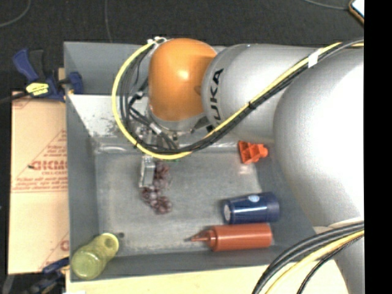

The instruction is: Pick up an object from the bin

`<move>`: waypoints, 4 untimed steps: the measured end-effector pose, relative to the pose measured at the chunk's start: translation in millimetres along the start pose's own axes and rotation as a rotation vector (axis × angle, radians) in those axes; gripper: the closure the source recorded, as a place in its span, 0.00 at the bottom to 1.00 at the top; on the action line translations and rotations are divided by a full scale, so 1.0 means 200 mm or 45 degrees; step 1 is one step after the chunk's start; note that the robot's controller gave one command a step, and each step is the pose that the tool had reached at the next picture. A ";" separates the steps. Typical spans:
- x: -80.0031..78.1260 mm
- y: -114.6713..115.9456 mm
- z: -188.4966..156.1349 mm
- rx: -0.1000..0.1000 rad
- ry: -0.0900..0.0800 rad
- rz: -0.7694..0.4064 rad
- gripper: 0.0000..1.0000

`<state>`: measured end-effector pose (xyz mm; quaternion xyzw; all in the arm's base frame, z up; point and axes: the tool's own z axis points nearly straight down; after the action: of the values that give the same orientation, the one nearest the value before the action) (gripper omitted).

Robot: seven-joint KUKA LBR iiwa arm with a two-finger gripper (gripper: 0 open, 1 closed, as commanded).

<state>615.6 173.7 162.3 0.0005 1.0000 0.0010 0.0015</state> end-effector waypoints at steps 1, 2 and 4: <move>-0.08 -0.31 0.47 0.004 0.004 -0.542 0.00; -0.06 -0.22 0.13 -0.001 -0.007 -0.517 0.00; -0.09 -0.31 0.45 0.002 -0.016 -1.011 0.00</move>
Offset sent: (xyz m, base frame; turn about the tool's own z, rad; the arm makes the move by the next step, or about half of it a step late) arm 0.0107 -0.0431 -0.0276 -0.4073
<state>633.3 112.4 71.4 -0.3863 0.9223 -0.0004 0.0081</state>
